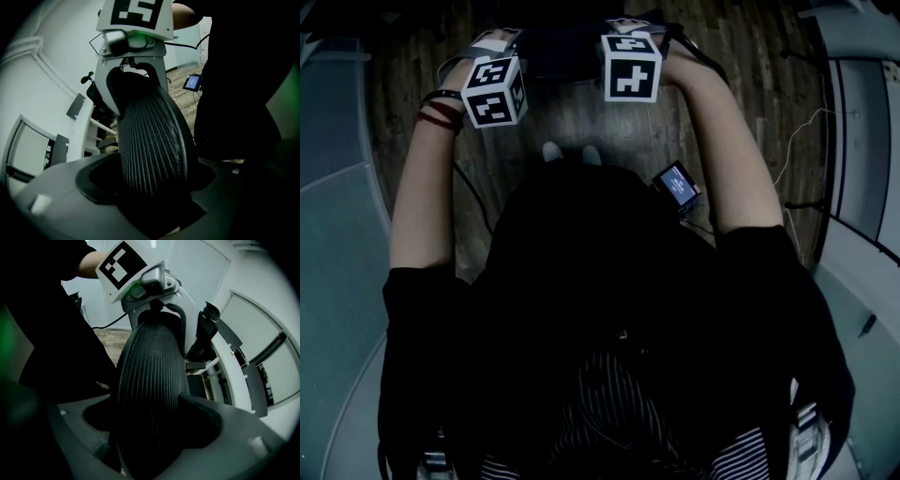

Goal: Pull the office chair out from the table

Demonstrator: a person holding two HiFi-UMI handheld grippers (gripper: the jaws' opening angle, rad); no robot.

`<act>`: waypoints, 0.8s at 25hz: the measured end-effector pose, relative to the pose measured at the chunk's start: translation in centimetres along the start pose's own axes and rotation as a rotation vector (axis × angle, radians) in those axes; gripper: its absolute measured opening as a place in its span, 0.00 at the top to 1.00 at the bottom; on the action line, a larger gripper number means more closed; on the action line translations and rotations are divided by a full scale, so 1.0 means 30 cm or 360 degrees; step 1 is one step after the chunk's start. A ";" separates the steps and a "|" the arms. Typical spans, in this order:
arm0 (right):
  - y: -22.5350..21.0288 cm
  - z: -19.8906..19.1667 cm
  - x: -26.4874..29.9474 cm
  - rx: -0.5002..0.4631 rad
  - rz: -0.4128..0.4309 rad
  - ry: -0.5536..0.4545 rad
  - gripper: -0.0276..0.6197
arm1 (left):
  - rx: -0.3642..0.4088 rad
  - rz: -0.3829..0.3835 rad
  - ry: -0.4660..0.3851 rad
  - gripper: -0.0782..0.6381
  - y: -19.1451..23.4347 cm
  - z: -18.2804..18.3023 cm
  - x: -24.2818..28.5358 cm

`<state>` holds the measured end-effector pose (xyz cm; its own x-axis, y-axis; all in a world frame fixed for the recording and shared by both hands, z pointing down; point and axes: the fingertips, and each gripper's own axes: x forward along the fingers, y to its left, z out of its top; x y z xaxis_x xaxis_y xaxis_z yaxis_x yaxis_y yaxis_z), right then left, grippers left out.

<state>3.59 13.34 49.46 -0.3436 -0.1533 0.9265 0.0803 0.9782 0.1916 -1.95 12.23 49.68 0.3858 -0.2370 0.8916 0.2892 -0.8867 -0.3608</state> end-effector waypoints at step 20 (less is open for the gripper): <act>0.072 0.127 -0.033 0.0144 -0.0309 -0.0074 0.36 | -0.0055 0.0284 -0.0200 0.33 -0.054 -0.023 -0.156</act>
<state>0.53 16.14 47.71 -0.3872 -0.3357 0.8587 -0.0752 0.9397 0.3335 -4.81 14.49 46.27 0.5347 -0.3420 0.7727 0.1771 -0.8488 -0.4982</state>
